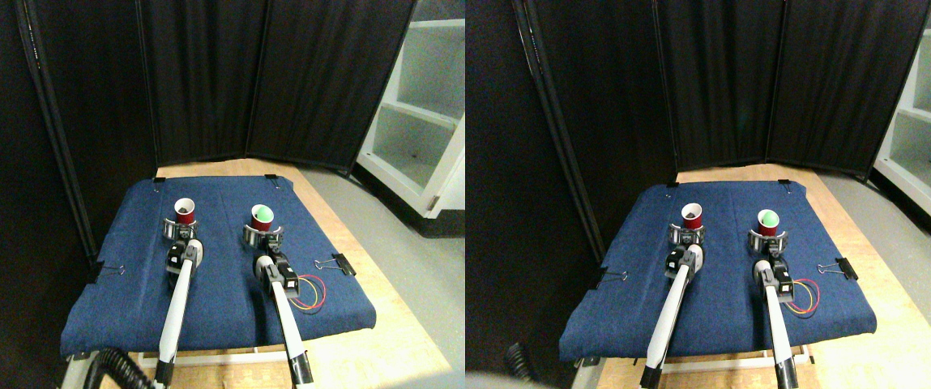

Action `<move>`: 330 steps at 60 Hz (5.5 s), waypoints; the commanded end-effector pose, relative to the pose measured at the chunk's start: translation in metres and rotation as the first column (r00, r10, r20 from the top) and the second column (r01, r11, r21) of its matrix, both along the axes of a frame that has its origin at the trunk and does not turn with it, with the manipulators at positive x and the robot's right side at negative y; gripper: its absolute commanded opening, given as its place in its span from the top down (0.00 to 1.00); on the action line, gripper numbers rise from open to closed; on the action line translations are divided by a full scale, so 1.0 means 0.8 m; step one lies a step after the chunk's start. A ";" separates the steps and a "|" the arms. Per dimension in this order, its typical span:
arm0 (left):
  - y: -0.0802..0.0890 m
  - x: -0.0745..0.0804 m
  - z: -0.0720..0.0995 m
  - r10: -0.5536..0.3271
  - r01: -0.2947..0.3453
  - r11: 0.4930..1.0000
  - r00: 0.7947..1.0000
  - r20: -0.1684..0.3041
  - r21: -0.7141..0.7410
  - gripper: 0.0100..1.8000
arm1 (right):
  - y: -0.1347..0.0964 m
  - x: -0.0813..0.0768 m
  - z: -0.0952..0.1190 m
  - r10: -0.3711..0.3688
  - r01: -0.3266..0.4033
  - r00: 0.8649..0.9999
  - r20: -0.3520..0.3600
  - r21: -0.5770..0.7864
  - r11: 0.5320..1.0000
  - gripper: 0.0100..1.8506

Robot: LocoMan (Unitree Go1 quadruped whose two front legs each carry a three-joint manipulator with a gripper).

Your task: Pour (bimanual)

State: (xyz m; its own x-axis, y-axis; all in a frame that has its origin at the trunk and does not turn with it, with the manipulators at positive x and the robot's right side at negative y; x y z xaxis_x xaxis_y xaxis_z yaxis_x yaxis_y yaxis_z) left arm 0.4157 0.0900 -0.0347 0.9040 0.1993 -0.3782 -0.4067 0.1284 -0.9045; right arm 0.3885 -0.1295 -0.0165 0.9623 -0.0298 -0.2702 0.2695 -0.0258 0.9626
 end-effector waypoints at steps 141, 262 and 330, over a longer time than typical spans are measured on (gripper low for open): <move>-0.005 0.030 -0.009 0.001 0.005 0.996 0.998 -0.069 0.087 0.82 | 0.001 0.027 0.018 -0.083 0.087 0.994 0.075 -0.053 0.995 0.83; -0.083 -0.050 0.088 -0.430 0.421 0.902 0.896 -0.110 -0.091 0.82 | 0.064 0.039 0.151 0.286 -0.204 0.951 0.120 -0.455 0.867 0.82; -0.093 -0.043 0.124 -0.536 0.533 0.843 0.844 -0.031 -0.074 0.82 | 0.075 0.026 0.182 0.361 -0.224 0.924 0.127 -0.587 0.778 0.81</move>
State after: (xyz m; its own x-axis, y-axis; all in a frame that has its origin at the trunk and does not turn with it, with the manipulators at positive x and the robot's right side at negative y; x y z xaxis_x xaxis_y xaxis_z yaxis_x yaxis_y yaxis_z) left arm 0.3779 0.0156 0.0669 0.8353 -0.3201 -0.4470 -0.3562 0.3045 -0.8834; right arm 0.4096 -0.0703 0.1182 0.9759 0.1840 -0.1178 -0.0083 0.5700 0.8216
